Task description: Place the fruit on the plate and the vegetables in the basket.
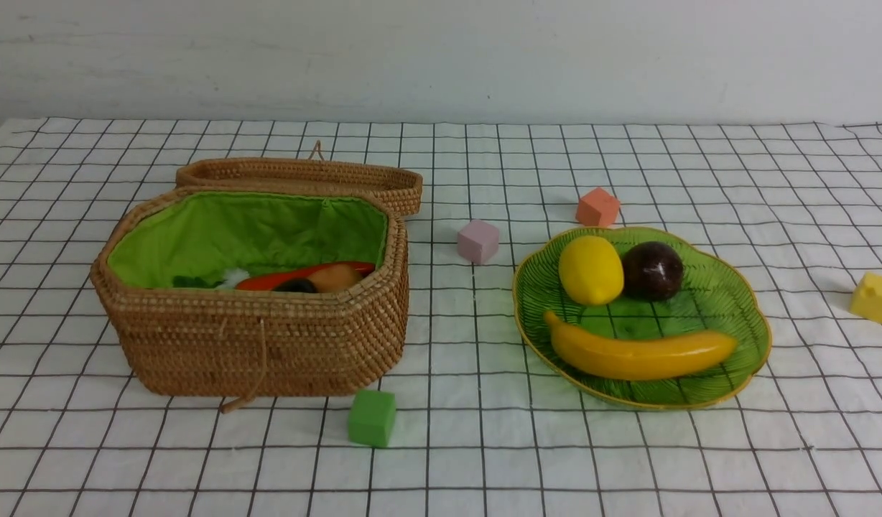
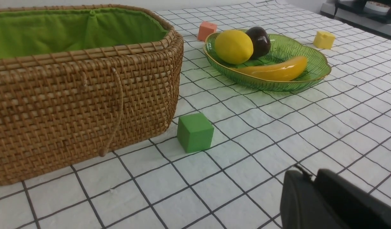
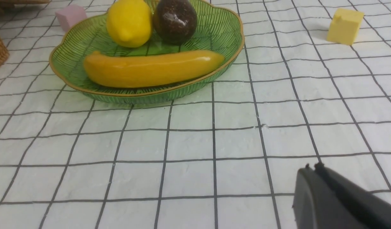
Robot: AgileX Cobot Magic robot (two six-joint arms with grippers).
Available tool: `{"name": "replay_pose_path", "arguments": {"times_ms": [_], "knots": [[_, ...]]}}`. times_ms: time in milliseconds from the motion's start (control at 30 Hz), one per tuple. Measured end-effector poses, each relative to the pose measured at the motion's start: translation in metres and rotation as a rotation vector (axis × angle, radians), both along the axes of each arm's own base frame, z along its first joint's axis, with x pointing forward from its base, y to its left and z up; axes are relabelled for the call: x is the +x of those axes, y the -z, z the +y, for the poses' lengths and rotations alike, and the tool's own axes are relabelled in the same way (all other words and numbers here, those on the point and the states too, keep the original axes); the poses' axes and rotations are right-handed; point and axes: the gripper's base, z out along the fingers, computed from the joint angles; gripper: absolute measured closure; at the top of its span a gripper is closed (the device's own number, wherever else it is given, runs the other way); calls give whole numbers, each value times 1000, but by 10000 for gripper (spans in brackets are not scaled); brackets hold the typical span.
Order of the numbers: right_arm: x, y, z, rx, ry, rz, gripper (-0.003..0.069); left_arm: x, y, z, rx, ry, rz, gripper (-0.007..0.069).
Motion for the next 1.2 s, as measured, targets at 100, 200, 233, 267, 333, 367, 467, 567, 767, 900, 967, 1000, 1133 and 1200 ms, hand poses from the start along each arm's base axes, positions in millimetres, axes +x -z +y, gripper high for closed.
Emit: {"name": "replay_pose_path", "arguments": {"times_ms": [100, 200, 233, 267, 333, 367, 467, 567, 767, 900, 967, 1000, 1133, 1200], "knots": [[0, 0, 0, 0, 0, 0, 665, 0, 0, 0, 0, 0, 0, 564], [0, 0, 0, 0, 0, 0, 664, 0, 0, 0, 0, 0, 0, 564], [0, 0, 0, 1, 0, 0, 664, 0, 0, 0, 0, 0, 0, 564], [0, 0, 0, 1, 0, -1, 663, 0, 0, 0, 3, 0, -3, 564], [0, 0, 0, 1, 0, -2, 662, 0, 0, 0, 13, -2, -14, 564], [0, 0, 0, 1, 0, -2, 662, 0, 0, 0, 16, -5, -19, 564], [0, 0, 0, 1, 0, -2, 659, 1, -4, 2, -4, -54, -49, 564], [0, 0, 0, 1, 0, -2, 657, 3, -10, 4, -71, -148, -91, 592], [0, 0, 0, 1, 0, -2, 655, 8, -9, 15, -152, -394, -149, 638], [0, 0, 0, 1, 0, -3, 652, 8, 8, 17, -96, -456, 1, 638], [0, 0, 0, 1, 1, -4, 650, 5, 22, 17, -31, -451, 127, 638], [0, 0, 0, 1, 1, -4, 649, 4, 26, 17, -13, -447, 166, 638], [0, 0, 0, 1, 1, -4, 647, 4, 28, 16, -4, -446, 181, 638], [0, 0, 0, 1, 1, -4, 644, 4, 27, 17, 15, -449, 168, 638]]}}
